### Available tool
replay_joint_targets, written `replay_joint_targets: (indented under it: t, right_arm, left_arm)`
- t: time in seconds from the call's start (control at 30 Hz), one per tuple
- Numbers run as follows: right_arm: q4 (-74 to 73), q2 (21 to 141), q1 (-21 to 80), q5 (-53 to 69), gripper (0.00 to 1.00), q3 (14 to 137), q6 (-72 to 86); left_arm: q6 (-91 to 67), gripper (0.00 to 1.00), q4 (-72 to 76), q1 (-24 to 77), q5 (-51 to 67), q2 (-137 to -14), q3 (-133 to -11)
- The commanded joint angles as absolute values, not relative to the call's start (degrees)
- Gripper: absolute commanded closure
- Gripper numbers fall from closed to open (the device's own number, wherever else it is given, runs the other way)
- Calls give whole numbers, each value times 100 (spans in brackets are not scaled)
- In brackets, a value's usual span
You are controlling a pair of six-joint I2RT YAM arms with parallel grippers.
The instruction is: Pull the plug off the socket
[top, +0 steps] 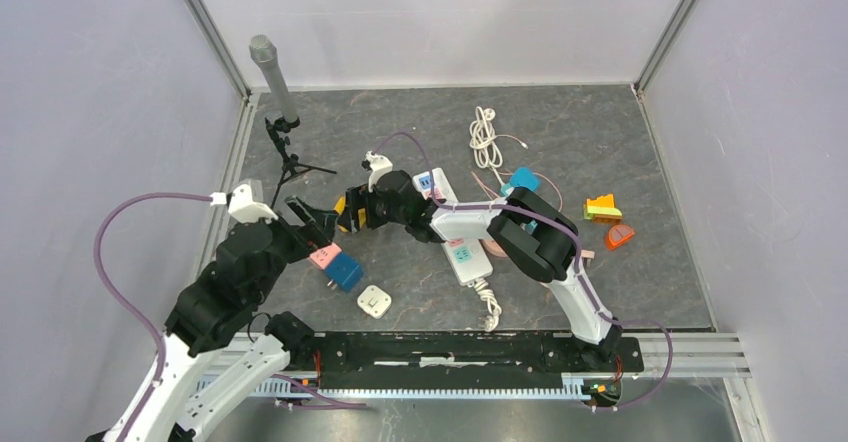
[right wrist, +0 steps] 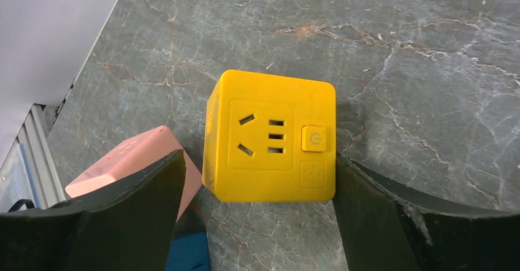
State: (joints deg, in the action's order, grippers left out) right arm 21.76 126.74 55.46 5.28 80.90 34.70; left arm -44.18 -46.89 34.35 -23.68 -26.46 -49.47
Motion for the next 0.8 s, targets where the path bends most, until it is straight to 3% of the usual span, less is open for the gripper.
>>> replay_joint_targets:
  t: [0.0,0.1,0.27,0.53,0.77]
  right_arm:
    - [2227,12555,5571,156,7,8326,3375]
    - [2063,12470,5570,36,2,8423,3233]
    - [1730,12231,5576,-466,2,8578,2912]
    - [1625,11880,5503,-190,2,9323,2545]
    - [1172,10553,5504,-532,2,8374,2143]
  left_arm:
    - [-3853,0,-4749,3419,-2589,-2501,-5482]
    - [-3763,0,-4830,3423,-2595,-2453,-5592]
    - [-3697,0,-5061,3426,-2584,-2348,-5766]
    - [-3788,0,-5453,3420,-2457,-2222,-6044]
    - [-3765,0,-5470,3427,-1822,-2161,-5968]
